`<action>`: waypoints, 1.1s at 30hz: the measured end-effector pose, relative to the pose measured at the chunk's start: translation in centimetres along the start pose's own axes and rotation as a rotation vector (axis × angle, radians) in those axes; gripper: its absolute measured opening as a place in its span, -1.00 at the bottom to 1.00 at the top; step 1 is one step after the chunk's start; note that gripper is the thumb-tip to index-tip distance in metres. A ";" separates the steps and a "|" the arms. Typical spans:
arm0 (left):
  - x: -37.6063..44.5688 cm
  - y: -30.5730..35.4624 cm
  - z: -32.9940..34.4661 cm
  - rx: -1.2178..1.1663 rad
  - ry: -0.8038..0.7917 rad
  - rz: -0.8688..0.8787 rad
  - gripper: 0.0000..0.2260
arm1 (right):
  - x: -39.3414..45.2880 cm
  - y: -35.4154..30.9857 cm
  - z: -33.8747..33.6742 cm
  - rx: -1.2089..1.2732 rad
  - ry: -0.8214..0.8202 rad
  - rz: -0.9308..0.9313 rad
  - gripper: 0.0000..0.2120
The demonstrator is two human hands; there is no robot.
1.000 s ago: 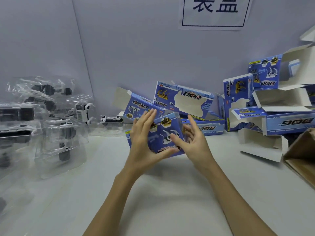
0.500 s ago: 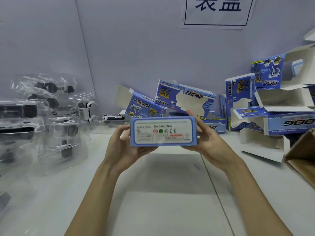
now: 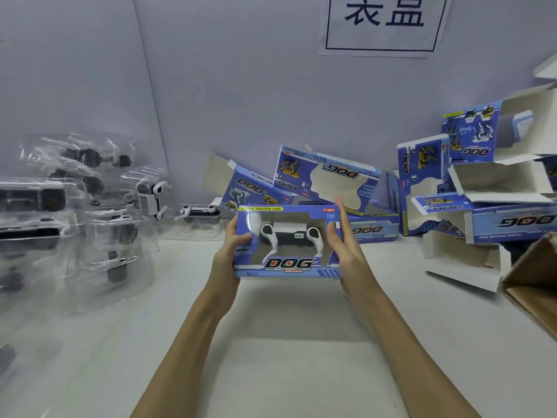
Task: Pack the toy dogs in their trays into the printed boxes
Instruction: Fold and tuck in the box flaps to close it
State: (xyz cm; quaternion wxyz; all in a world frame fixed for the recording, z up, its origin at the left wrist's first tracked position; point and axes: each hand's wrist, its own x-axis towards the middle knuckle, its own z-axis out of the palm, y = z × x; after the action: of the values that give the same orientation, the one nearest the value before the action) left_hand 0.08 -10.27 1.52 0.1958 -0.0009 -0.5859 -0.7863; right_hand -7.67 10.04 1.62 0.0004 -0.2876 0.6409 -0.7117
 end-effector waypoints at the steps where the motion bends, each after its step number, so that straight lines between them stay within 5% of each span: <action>1: 0.0 -0.2 0.1 0.047 0.017 0.001 -0.44 | 0.0 0.0 0.1 0.009 -0.003 0.013 -0.48; 8: 0.4 -1.1 -0.5 0.025 -0.027 -0.056 -0.54 | 0.0 0.2 0.0 0.120 -0.061 0.085 -0.50; 13: 0.9 -0.8 -1.7 0.028 0.101 -0.004 -0.71 | 0.1 -0.8 -0.6 0.041 -0.105 0.114 -0.61; 17: 1.1 -1.1 -1.8 0.018 0.214 0.004 -0.71 | 0.0 -2.0 -2.1 0.022 0.015 0.143 -0.64; 20: 1.0 -1.7 -1.3 0.052 0.083 -0.015 -0.65 | 0.0 -2.0 -2.2 0.034 0.106 0.133 -0.69; 26: 2.0 -2.2 -2.4 -0.010 0.058 0.150 -0.58 | -1.3 -4.8 -5.6 -0.097 -0.319 0.342 -0.62; 33: 2.0 -2.3 -2.0 -0.072 0.038 0.030 -0.39 | -1.1 -6.4 -9.2 0.494 0.334 -0.192 -0.70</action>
State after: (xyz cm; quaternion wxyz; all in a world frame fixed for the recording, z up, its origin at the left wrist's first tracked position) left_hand -2.02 -12.14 -0.77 0.2187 -0.0017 -0.5533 -0.8038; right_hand -8.16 20.01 6.90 -0.1021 -0.2171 0.4095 -0.8802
